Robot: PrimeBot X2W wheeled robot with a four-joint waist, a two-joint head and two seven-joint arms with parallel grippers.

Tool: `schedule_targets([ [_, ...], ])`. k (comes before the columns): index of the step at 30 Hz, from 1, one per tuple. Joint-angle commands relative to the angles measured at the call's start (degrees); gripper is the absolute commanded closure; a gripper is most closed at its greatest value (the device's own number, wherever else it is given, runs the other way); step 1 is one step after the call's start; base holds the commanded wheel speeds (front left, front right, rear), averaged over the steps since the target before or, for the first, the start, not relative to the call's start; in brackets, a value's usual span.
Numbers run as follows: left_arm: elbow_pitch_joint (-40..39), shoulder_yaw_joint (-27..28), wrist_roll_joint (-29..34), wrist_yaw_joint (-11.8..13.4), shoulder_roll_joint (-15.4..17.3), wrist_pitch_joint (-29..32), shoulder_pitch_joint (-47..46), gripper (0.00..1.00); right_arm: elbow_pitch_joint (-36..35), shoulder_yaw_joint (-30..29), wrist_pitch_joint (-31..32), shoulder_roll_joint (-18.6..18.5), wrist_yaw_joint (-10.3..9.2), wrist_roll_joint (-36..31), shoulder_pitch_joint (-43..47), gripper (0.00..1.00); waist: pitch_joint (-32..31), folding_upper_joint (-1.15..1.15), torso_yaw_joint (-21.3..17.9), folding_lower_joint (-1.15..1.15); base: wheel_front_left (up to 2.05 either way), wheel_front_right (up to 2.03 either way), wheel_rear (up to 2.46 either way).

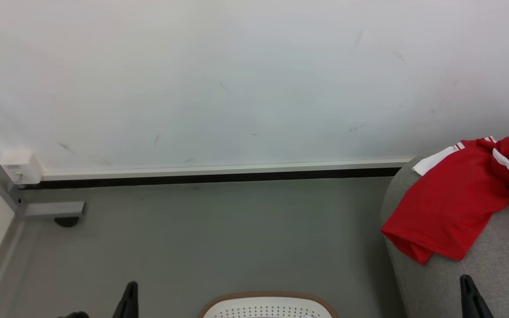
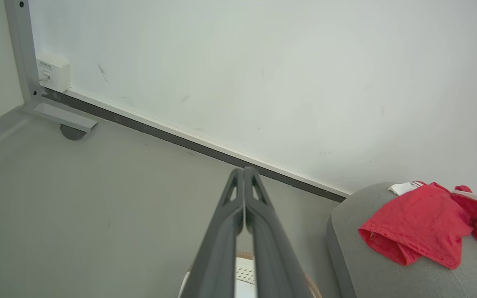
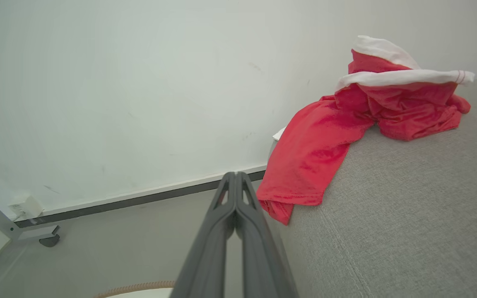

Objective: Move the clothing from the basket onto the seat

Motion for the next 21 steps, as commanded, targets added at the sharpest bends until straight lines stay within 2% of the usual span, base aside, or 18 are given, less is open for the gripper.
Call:
schedule_targets([
  [1,-1.1,0.5,-2.5,-0.2,0.1,0.5,-1.7,1.00,-0.8,-0.2,0.4,-0.5,-0.02,2.5,-1.7,1.00,0.0,0.00,0.0,0.00,0.00,0.00,0.00],
  [21,-2.3,2.7,-19.6,0.1,-0.2,4.9,-3.6,1.00,-0.4,-0.9,4.9,-0.7,-0.04,21.6,-4.3,1.00,0.5,0.00,0.2,0.00,0.00,0.00,0.00],
])
